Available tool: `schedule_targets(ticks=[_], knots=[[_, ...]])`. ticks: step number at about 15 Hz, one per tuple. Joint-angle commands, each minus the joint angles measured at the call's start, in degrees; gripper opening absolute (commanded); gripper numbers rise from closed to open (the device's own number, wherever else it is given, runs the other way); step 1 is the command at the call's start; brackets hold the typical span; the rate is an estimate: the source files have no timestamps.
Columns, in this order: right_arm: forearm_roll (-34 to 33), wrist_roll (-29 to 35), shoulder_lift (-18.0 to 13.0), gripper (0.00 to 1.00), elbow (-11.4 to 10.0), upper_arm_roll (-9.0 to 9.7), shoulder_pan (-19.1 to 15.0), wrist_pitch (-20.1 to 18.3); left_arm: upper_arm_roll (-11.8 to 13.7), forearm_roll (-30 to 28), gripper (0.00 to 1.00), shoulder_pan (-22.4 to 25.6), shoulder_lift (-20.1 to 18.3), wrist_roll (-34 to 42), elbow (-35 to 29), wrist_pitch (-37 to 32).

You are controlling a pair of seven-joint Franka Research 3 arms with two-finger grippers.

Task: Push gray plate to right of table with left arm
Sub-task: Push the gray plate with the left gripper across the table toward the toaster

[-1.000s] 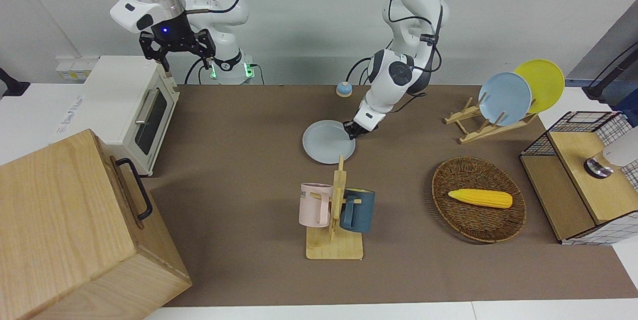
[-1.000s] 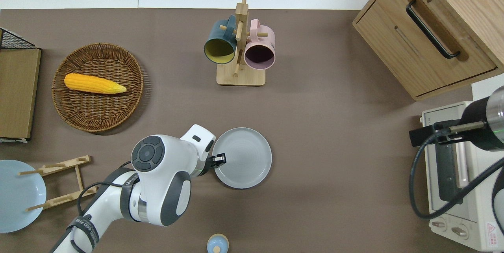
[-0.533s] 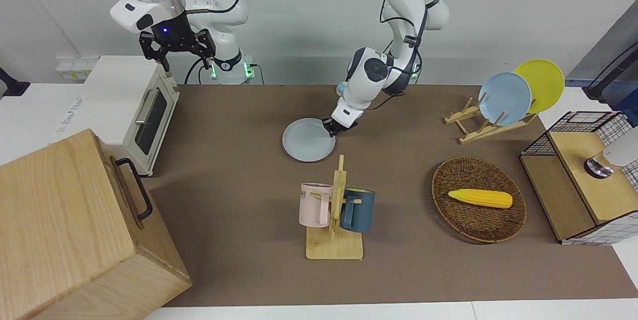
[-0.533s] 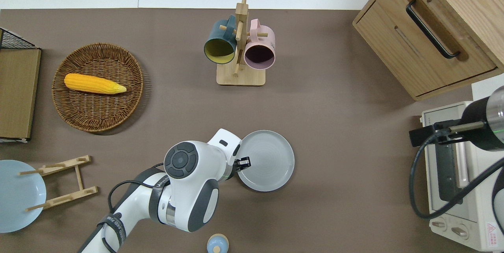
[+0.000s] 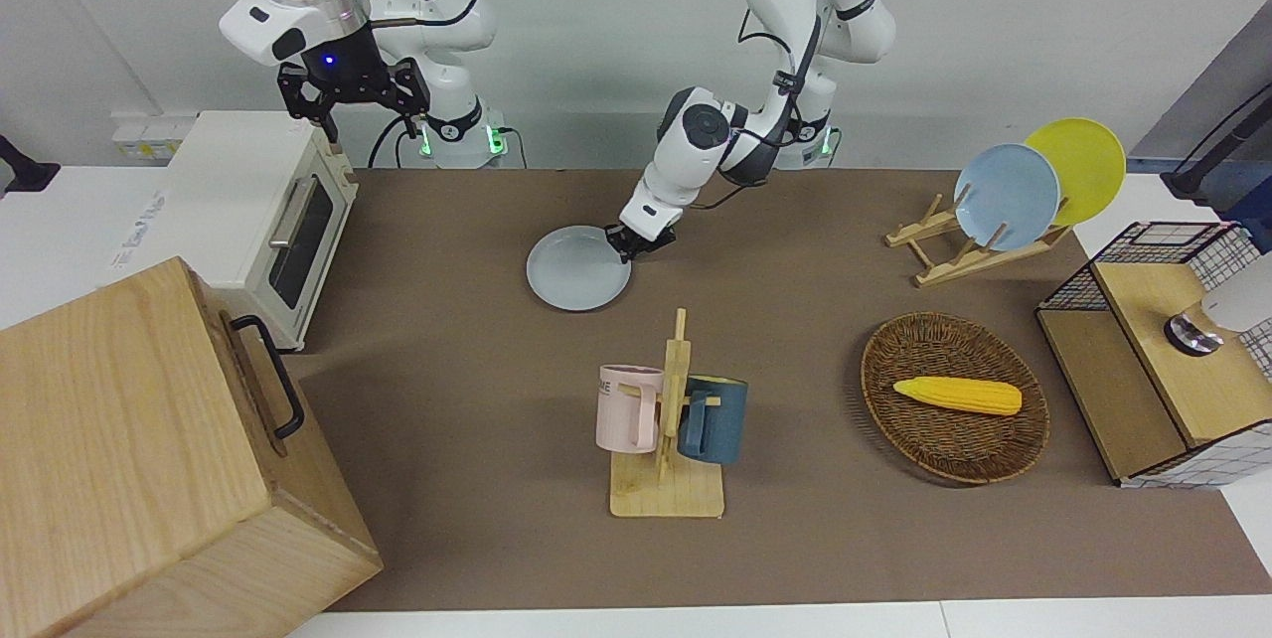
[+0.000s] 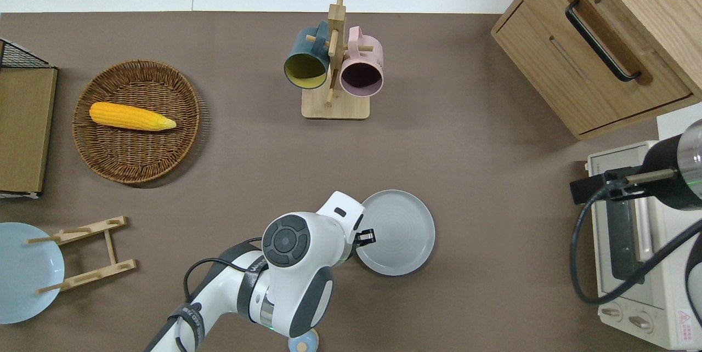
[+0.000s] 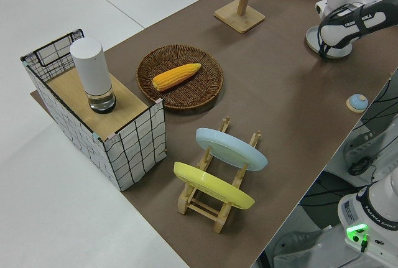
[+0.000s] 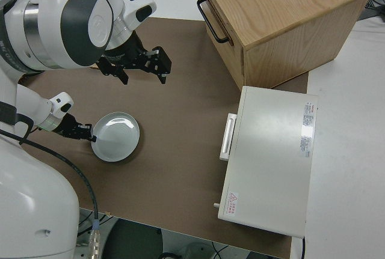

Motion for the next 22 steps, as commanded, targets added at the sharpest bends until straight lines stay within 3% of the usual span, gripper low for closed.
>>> schedule_targets(ticks=[1,5,6,7,8,9,13,15,17,18,22], knots=[[-0.48,-0.46,-0.54,0.996,0.03,1.09,-1.35,-0.82,0.56,-0.99,0.00,-2.85,3.41,-1.58,3.75,0.84],[-0.48,-0.46,-0.54,0.996,0.03,1.09,-1.35,-0.82,0.56,-0.90,0.02,-4.88,5.09,-3.43,6.13,1.10],[-0.48,-0.46,-0.54,0.996,0.03,1.09,-1.35,-0.82,0.56,-0.90,0.12,-4.96,5.26,-3.51,6.22,1.80],[-0.48,-0.46,-0.54,0.996,0.03,1.09,-1.35,-0.82,0.30,-0.90,0.36,-5.23,5.27,-3.43,6.22,2.33],[-0.57,-0.46,-0.54,0.996,0.03,1.09,-1.35,-0.82,0.21,-0.90,0.88,-5.40,5.27,-3.43,6.13,2.34],[-0.48,-0.46,-0.54,0.996,0.03,1.09,-1.35,-0.82,0.21,-0.90,0.99,-5.41,5.27,-3.34,6.13,2.34],[-0.48,-0.46,-0.54,0.996,0.03,1.09,-1.35,-0.82,0.56,-0.02,1.00,-5.32,4.04,-5.27,5.70,0.50],[-0.48,-0.46,-0.54,0.996,0.03,1.09,-1.35,-0.82,2.22,5.21,1.00,-4.27,1.76,-5.01,5.78,-5.02],[-0.48,-0.46,-0.54,0.996,0.03,1.09,-1.35,-0.82,5.03,10.51,1.00,-3.91,0.79,-4.75,5.78,-8.99],[-0.48,-0.46,-0.54,0.996,0.03,1.09,-1.35,-0.82,7.74,13.14,1.00,-3.91,0.70,-4.22,5.78,-9.70],[-0.48,-0.46,-0.54,0.996,0.03,1.09,-1.35,-0.82,14.17,17.29,1.00,-3.82,-2.01,1.20,5.52,-13.90]])
